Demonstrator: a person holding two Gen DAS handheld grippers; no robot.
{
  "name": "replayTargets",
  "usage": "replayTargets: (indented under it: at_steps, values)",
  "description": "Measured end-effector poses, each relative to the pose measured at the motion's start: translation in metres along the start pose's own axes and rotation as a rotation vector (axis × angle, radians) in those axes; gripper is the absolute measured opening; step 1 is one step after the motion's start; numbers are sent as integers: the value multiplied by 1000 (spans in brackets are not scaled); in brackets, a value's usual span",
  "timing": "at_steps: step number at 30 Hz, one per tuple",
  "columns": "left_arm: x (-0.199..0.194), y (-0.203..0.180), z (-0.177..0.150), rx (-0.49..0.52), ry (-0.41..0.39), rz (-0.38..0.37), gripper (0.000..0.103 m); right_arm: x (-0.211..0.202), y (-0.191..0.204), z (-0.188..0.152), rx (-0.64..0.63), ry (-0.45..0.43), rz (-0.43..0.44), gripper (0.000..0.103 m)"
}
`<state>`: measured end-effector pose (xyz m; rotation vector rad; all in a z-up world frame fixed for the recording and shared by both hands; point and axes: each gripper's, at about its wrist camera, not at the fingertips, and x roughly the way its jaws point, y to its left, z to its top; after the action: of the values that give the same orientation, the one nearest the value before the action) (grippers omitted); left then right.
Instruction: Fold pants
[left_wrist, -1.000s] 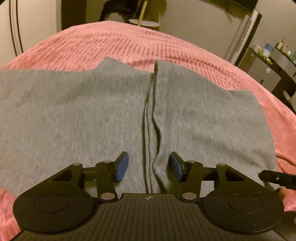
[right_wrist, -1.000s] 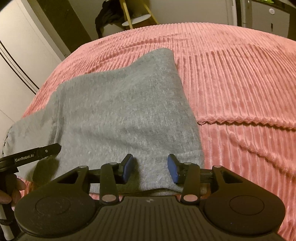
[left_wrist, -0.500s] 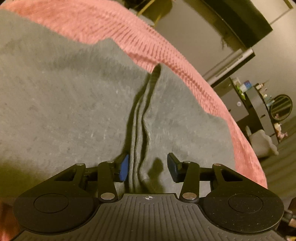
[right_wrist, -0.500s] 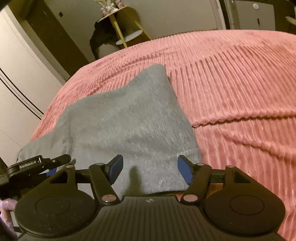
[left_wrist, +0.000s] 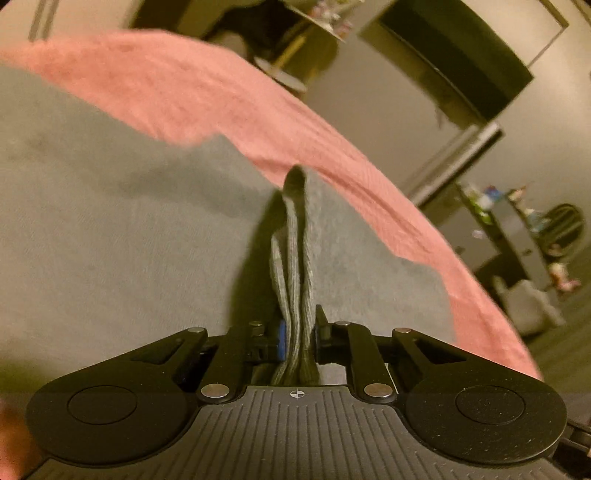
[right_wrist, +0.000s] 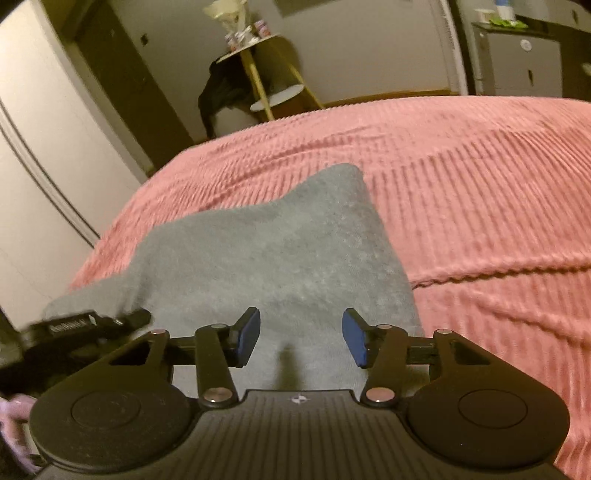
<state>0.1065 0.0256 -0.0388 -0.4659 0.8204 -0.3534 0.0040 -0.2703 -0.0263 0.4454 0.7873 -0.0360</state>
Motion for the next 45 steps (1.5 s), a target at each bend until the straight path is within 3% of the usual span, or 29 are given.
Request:
replayTargets:
  at_steps: [5, 10, 13, 15, 17, 19, 22, 25, 30, 33, 34, 36, 40, 45]
  values:
    - [12, -3, -5, 113, 43, 130, 27, 27, -2, 1, 26, 74, -43, 51]
    - [5, 12, -5, 38, 17, 61, 46, 38, -5, 1, 33, 120, -53, 53]
    - [7, 20, -9, -6, 10, 44, 45, 40, 1, -1, -8, 120, -62, 58]
    - [7, 23, -8, -12, -9, 82, 41, 42, 5, -2, -35, 126, -85, 58]
    - [2, 27, -4, -47, -38, 110, 52, 42, 10, -4, -51, 127, -97, 59]
    - [-12, 36, 1, -120, -75, 135, 76, 41, 9, -3, -55, 125, -96, 60]
    - [-49, 57, 8, -254, -182, 153, 96, 36, 2, -2, -11, 111, -63, 62]
    - [-84, 89, 11, -380, -266, 186, 96, 29, -12, -1, 79, 94, -11, 63]
    - [-128, 141, 6, -476, -334, 309, 96, 5, -28, -5, 175, 80, 33, 63]
    - [-153, 166, 3, -543, -376, 340, 96, 9, -32, -8, 182, 142, -30, 46]
    - [-159, 173, 1, -560, -390, 344, 96, 12, -31, -7, 176, 154, -37, 46]
    - [-165, 187, 2, -604, -396, 336, 96, 19, -27, -5, 147, 170, -57, 46]
    - [-171, 211, -5, -674, -377, 292, 94, 22, -22, -6, 115, 167, -13, 70]
    - [-160, 241, -2, -722, -357, 214, 85, 18, -26, -8, 151, 157, 8, 71]
